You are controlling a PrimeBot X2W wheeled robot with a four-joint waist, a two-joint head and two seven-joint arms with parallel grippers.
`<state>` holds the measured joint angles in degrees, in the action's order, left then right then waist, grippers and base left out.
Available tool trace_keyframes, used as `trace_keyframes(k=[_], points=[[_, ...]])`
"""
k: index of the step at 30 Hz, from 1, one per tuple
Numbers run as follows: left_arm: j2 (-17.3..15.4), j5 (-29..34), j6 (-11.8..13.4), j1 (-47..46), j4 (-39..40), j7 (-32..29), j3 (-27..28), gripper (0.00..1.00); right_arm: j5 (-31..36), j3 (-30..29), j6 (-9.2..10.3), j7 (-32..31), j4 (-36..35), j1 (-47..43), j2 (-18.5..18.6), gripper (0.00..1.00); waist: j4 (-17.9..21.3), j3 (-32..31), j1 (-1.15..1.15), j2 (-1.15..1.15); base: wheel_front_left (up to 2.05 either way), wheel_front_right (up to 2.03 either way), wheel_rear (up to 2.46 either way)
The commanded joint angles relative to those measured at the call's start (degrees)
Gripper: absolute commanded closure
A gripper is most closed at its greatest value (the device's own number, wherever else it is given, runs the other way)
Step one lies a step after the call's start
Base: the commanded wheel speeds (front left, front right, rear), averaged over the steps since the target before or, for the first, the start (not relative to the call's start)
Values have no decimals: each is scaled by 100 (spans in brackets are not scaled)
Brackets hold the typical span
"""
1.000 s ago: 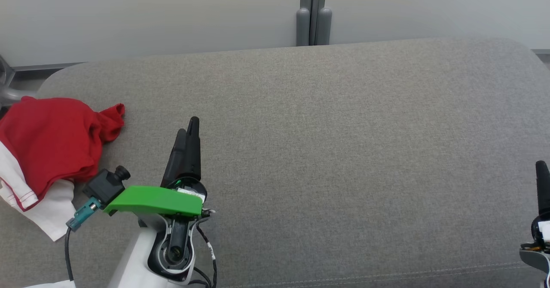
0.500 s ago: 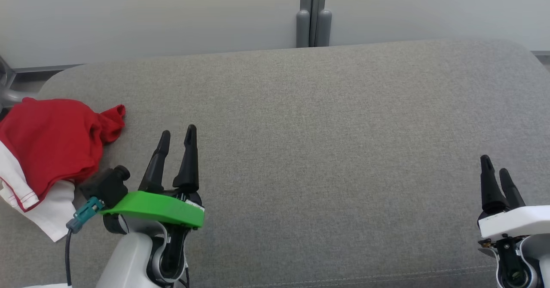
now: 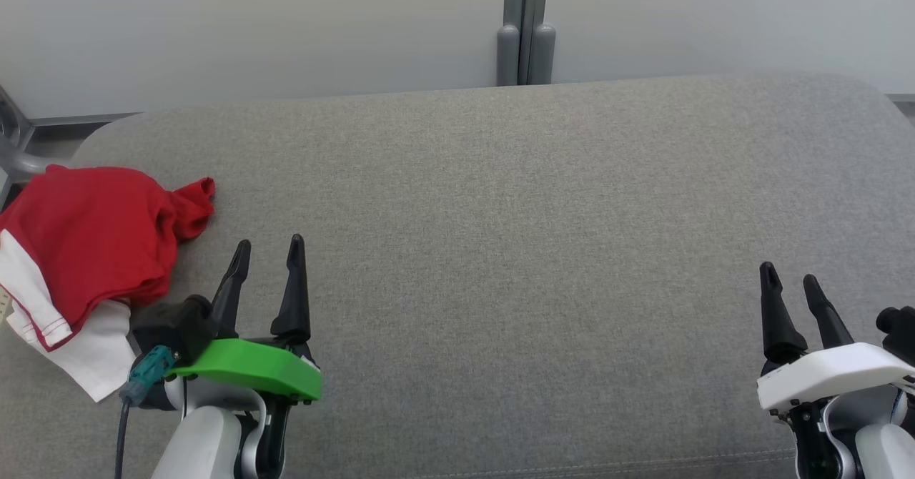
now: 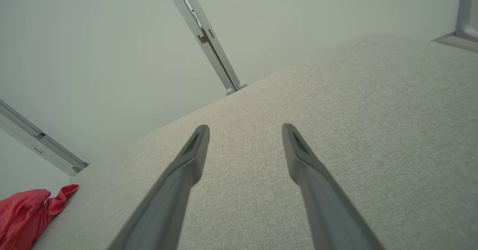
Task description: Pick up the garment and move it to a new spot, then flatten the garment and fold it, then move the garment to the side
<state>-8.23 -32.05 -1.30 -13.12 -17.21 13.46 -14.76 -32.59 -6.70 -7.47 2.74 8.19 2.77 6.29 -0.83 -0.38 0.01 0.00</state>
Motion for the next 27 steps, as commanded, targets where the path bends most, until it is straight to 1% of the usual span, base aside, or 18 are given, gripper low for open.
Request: trace_keyframes(k=[1, 10, 16, 21, 27], points=[[-65, 254, 51, 18, 39, 41, 100, 0, 286, 101, -2, 115, -17, 114, 83, 0, -2, -11, 0, 0, 0, 0, 0], [-75, 642, 57, 164, 34, 64, 255, 0, 802, 275, -3, 310, 7, 167, 16, 0, -17, -29, 0, 0, 0, 0, 0], [-36, 848, -18, 224, 27, 76, 344, 0, 1142, 459, -3, 446, 51, 166, -42, 0, -35, -37, 0, 0, 0, 0, 0], [30, 968, -114, 251, 9, 90, 427, 0, 1404, 444, -2, 554, 126, 176, -102, 0, -32, -40, 0, 0, 0, 0, 0], [39, 1224, -106, 279, -116, 91, 504, 0, 1694, 524, -2, 680, 224, 229, -144, 0, -25, -45, 0, 0, 0, 0, 0]])
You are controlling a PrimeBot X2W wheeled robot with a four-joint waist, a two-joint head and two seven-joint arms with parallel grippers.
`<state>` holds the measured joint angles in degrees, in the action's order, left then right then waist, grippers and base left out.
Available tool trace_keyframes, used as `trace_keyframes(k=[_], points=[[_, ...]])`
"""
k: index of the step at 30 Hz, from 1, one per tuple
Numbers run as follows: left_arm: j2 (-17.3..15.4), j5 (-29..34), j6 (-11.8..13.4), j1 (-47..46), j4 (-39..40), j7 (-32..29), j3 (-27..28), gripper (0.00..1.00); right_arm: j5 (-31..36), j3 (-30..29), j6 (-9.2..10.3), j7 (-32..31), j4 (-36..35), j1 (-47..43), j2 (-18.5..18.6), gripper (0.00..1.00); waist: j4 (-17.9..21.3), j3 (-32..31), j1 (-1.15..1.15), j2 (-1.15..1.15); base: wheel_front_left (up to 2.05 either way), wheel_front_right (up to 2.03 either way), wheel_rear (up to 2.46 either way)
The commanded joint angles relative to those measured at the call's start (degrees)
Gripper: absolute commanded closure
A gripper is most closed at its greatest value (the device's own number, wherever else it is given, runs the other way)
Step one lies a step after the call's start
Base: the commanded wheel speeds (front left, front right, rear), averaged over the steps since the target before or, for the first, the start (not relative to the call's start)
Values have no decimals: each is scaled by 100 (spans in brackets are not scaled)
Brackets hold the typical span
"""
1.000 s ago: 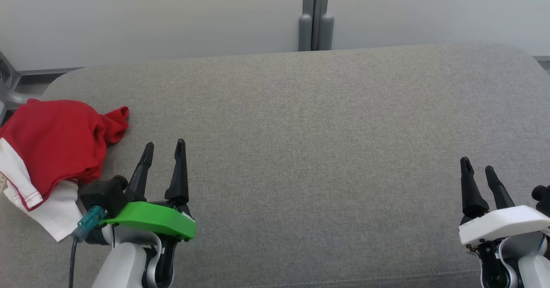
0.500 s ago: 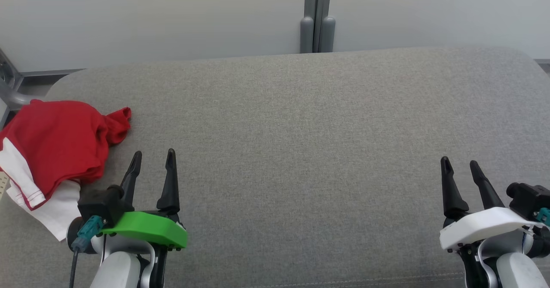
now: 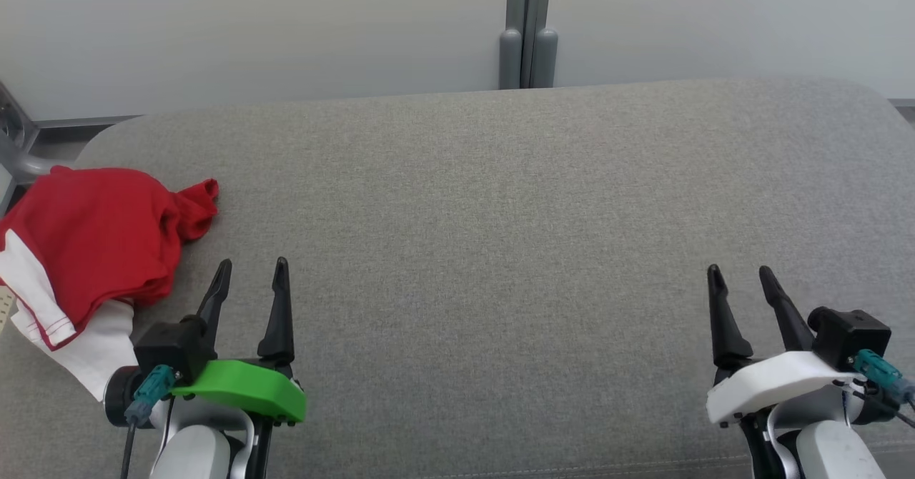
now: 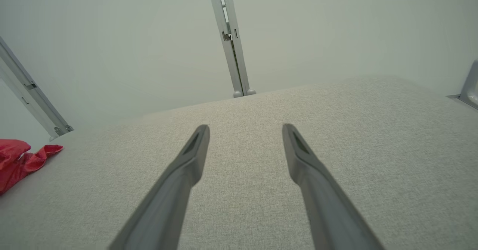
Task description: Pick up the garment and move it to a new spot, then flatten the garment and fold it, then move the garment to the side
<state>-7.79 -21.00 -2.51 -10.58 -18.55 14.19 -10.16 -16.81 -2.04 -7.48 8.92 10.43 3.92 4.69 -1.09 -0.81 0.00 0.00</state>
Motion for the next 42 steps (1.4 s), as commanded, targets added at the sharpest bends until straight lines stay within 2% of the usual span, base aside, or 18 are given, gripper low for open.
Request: trace_keyframes(k=[1, 13, 33, 42], points=[[-9, 162, 23, 25, -16, 14, 58, 0, 164, 109, -1, 78, 19, 118, 17, 0, 1, -3, 0, 0, 0, 0, 0], [12, 611, 172, 135, -233, -290, 348, 0, 677, 422, -2, 327, 64, 93, -60, 0, -52, -6, 0, 0, 0, 0, 0], [43, 1119, 74, 212, -329, -384, 533, 0, 1197, 382, -1, 649, 305, 105, -143, 0, -38, -34, 0, 0, 0, 0, 0], [81, 999, 63, 134, -411, -330, 419, 0, 986, 243, -1, 645, 398, 69, -167, 0, -18, -31, 0, 0, 0, 0, 0]])
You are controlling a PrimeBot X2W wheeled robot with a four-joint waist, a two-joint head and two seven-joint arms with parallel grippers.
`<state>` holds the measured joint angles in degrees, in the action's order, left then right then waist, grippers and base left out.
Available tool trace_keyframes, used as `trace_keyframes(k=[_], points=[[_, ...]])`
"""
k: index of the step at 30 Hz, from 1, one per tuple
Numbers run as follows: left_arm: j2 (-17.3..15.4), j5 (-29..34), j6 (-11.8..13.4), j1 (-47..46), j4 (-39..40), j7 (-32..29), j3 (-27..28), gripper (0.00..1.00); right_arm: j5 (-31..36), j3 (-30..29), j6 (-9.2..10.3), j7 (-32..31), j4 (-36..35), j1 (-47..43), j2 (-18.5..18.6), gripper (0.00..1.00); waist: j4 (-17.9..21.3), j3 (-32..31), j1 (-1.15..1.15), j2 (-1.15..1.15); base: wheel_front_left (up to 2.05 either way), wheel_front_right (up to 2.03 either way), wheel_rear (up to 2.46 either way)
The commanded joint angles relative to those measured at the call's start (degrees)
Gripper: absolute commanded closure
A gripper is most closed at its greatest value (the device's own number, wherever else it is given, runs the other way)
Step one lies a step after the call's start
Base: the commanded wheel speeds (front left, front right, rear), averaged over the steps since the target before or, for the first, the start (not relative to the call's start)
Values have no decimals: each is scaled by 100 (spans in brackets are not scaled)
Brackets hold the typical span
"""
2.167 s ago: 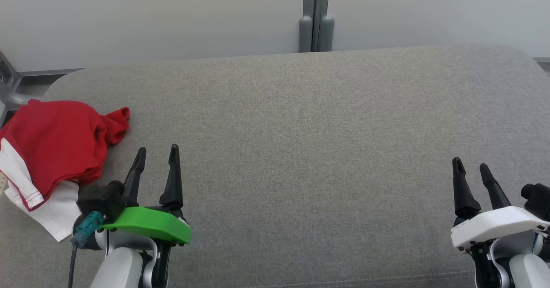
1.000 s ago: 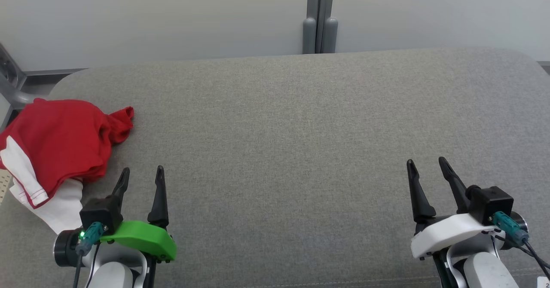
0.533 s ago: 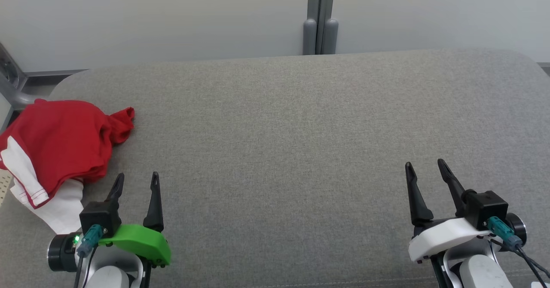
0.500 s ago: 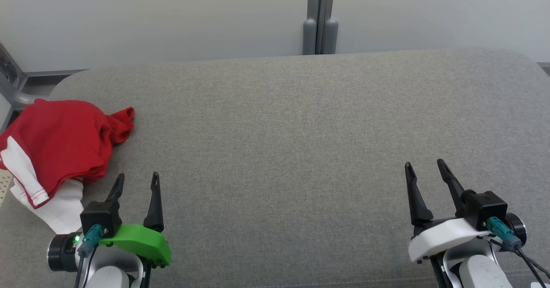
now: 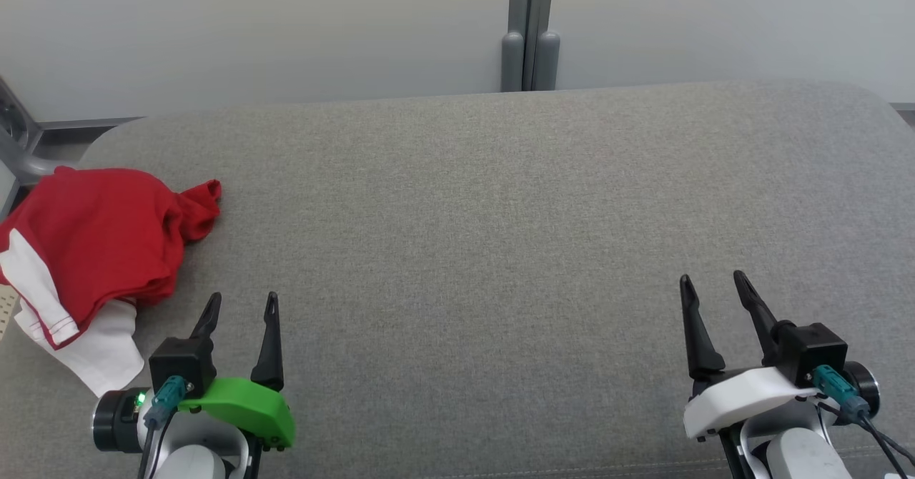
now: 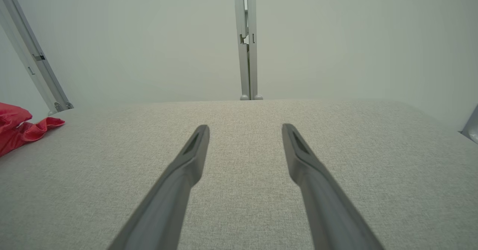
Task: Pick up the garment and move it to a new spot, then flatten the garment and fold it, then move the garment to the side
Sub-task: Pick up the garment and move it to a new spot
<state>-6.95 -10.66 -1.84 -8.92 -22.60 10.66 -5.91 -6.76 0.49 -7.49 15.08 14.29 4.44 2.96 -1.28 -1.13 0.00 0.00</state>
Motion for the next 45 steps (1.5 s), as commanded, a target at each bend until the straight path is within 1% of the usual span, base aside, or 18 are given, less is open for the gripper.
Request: trace_keyframes(k=[1, 7, 17, 20, 24, 25, 31, 38, 45], points=[[-2, -39, 4, -36, -8, 31, -14, 0, -37, -12, 0, 28, 41, 6, 4, 0, 3, 0, 0, 0, 0, 0, 0], [-25, -39, 61, -33, -15, 57, -40, 0, -124, -4, 0, 28, 136, 37, 2, 0, 19, 1, 0, 0, 0, 0, 0], [-35, -112, 74, -84, -17, 54, -90, 0, -143, -28, 0, 28, 176, 52, 1, 0, -22, 26, 0, 0, 0, 0, 0], [-20, -131, 77, -122, -31, 51, -119, 0, -160, -60, 0, 28, 182, 25, 1, 0, -87, 23, 0, 0, 0, 0, 0], [-3, -158, 90, -180, -49, 81, -134, 0, -173, -10, 0, 28, 131, -22, 0, 0, -310, 24, 0, 0, 0, 0, 0], [-3, -158, 90, -180, -49, 81, -134, 0, -173, -10, 0, 28, 131, -22, 0, 0, -310, 24, 0, 0, 0, 0, 0], [-2, -205, 148, -229, -57, 121, -118, 0, -192, 218, 0, 23, 68, -7, 1, 0, -899, 52, 0, 0, 0, 0, 0], [-24, -280, 175, -177, -85, 159, -100, 0, -300, 478, 0, -6, 19, 8, 4, 0, -1735, 58, 0, 0, 0, 0, 0], [-52, -334, 220, -143, -85, 177, -88, 0, -366, 631, 0, 0, 21, 25, 5, 0, -2327, 60, 0, 0, 0, 0, 0]])
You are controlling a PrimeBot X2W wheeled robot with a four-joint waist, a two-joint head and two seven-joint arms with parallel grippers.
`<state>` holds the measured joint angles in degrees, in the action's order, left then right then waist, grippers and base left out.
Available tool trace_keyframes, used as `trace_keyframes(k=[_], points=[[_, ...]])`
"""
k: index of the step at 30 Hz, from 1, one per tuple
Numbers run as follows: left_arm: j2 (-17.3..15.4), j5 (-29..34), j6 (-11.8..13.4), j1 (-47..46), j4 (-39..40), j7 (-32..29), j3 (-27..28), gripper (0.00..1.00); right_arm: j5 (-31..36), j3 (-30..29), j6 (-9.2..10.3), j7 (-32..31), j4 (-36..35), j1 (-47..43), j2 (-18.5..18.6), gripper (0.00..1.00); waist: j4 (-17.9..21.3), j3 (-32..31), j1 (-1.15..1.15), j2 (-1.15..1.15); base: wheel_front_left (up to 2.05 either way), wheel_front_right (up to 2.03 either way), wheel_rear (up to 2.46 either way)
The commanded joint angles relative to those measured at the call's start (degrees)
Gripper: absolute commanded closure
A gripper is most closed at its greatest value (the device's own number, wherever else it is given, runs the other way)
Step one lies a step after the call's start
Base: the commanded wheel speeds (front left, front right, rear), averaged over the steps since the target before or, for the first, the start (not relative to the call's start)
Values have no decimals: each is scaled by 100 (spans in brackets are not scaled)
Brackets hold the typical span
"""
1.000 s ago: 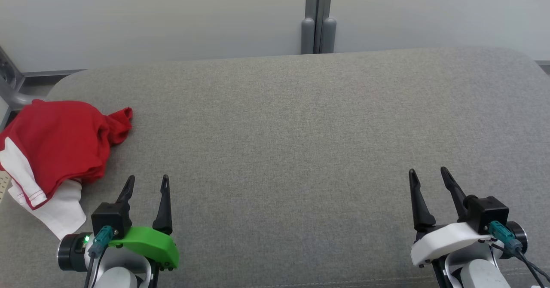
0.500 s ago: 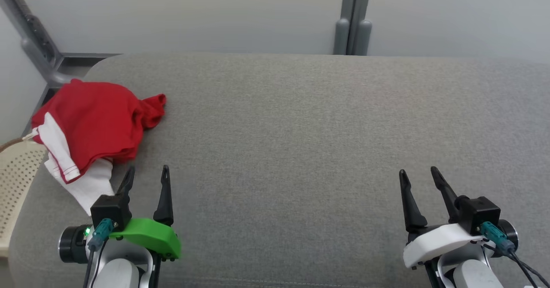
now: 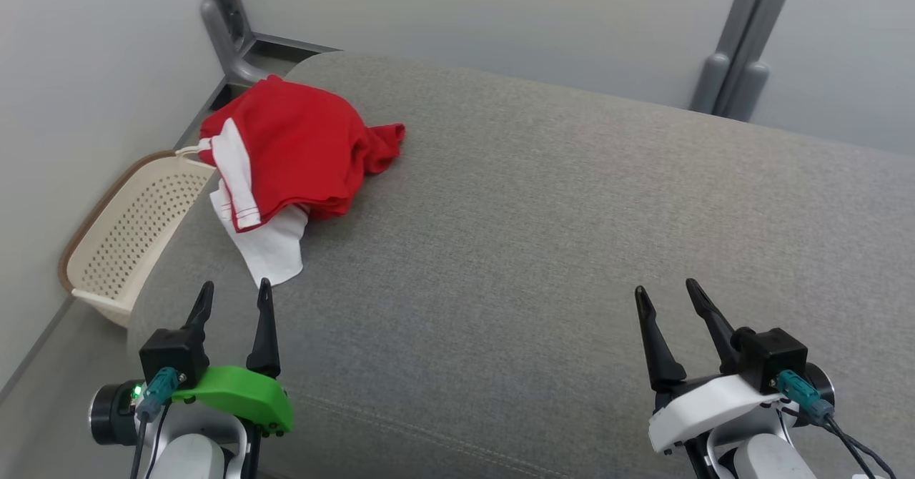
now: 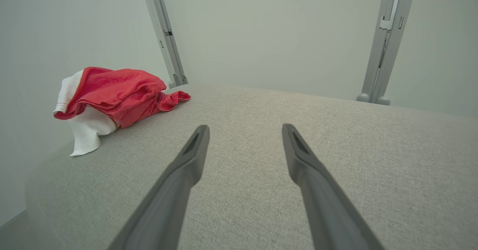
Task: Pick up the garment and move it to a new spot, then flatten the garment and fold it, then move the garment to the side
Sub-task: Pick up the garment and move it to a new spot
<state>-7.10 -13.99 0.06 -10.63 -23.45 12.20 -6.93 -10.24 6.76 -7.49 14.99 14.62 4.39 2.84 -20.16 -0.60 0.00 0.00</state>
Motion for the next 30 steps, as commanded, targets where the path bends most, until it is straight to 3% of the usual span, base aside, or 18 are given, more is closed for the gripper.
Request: trace_keyframes(k=[1, 8, 30], points=[[-38, -11, 41, 23, -8, 21, 16, 0, -35, 15, 0, 10, -18, 34, 18, 0, -501, 11, 0, 0, 0, 0, 0], [-21, -62, 82, -24, 3, 47, -8, 0, -34, 59, 0, 18, 24, 41, 19, 0, -754, 12, 0, 0, 0, 0, 0], [-69, -213, 132, -149, 72, 29, -77, 0, -26, 16, 0, 32, -212, 74, 18, 0, -703, 25, 0, 0, 0, 0, 0]])
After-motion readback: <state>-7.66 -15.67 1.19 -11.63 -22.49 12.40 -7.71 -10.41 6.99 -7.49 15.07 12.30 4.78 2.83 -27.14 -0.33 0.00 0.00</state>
